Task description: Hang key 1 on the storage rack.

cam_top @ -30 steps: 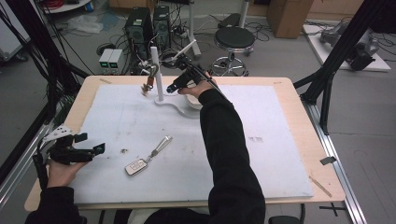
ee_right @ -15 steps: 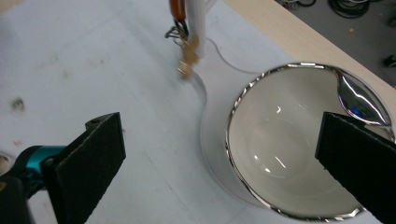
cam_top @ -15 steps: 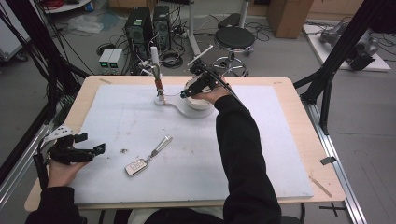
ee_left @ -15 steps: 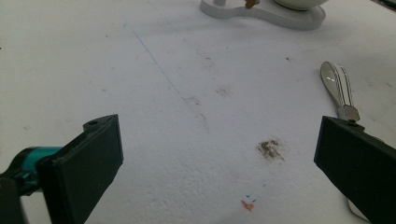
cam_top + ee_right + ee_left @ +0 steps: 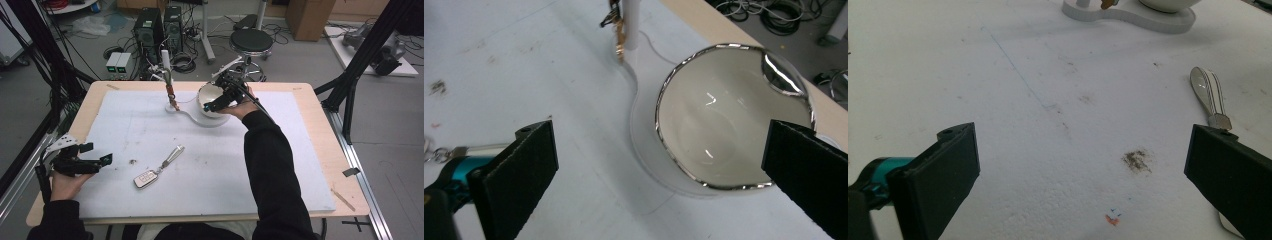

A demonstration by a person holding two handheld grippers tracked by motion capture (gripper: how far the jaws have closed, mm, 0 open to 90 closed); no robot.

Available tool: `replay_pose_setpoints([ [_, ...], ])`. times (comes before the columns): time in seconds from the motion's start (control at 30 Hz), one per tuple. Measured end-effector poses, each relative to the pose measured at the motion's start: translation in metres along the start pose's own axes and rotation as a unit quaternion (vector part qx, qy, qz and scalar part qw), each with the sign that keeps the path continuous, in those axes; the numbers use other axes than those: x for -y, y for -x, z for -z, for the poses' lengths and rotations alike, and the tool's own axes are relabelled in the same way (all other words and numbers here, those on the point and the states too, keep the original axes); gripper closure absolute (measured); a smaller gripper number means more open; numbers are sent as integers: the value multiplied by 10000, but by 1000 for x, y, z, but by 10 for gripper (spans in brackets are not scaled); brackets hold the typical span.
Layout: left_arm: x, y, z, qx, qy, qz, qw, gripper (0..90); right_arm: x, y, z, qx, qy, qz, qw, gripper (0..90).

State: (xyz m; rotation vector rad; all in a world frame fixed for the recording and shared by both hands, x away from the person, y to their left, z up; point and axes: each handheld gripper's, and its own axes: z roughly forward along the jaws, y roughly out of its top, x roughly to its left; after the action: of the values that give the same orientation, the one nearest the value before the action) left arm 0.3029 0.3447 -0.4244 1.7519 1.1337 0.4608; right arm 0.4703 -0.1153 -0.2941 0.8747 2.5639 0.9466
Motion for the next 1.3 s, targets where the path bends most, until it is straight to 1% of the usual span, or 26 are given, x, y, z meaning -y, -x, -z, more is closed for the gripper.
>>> replay_pose_setpoints([
  [0.03,0,0,0,-3,-2,-3,10000,17,3,-1,1,43,19,57,10000,5],
  [0.1,0,0,0,8,-4,-7,10000,17,9,-1,4,99,8,78,9999,5],
  [0.13,0,1,0,5,2,-12,10000,17,12,-1,7,128,39,103,9999,5],
  [0.17,0,1,0,10,11,0,10000,17,15,-1,9,146,127,106,9998,5],
  [0.2,0,1,0,10,10,-3,10000,17,22,-1,15,160,284,50,9995,5],
  [0.23,0,1,0,6,17,0,10000,17,22,-1,15,160,284,50,9995,5],
  [0.27,0,1,1,8,28,12,10000,17,25,-1,17,162,313,-1,9994,5],
  [0.33,0,1,1,12,41,19,10000,17,32,-1,22,221,356,12,9991,5],
  [0.4,0,0,2,7,55,18,10000,17,39,0,27,224,417,-41,9989,6],
  [0.47,0,0,1,9,57,24,10000,17,46,1,31,217,471,-147,9985,5],
  [0.5,0,0,1,9,54,29,10000,17,49,2,33,244,490,-106,9984,5],
  [0.53,0,0,1,7,51,32,10000,17,52,1,36,260,530,-154,9981,5],
  [0.57,0,0,1,7,43,29,10000,17,56,2,38,263,547,-147,9981,5],
  [0.6,0,0,1,4,35,22,10000,17,63,2,42,267,554,-153,9980,5],
  [0.63,0,0,0,0,37,18,10000,17,63,2,42,267,554,-153,9980,5],
  [0.87,0,1,1,4,35,12,10000,17,89,8,52,383,634,-284,9969,6],
  [0.9,0,1,1,5,29,21,10000,17,93,8,53,418,663,-289,9965,6],
  [0.93,0,1,1,4,24,7,10000,17,97,8,54,455,632,-293,9965,6],
  [1.07,0,3,0,1,0,-2,10000,17,110,9,59,505,671,-333,9959,6],
  [1.13,0,3,1,7,-18,-23,10000,17,121,11,63,527,741,-445,9949,6],
  [1.17,0,3,1,-1,-9,-19,10000,17,121,11,63,527,741,-445,9949,6],
  [1.23,0,3,1,-12,3,-12,10000,17,127,12,65,558,757,-492,9944,6],
  [1.27,0,2,1,-14,1,-12,10000,17,131,13,65,568,767,-514,9941,6],
  [1.3,0,2,2,-17,1,-12,10000,17,138,14,67,606,803,-564,9933,6],
])
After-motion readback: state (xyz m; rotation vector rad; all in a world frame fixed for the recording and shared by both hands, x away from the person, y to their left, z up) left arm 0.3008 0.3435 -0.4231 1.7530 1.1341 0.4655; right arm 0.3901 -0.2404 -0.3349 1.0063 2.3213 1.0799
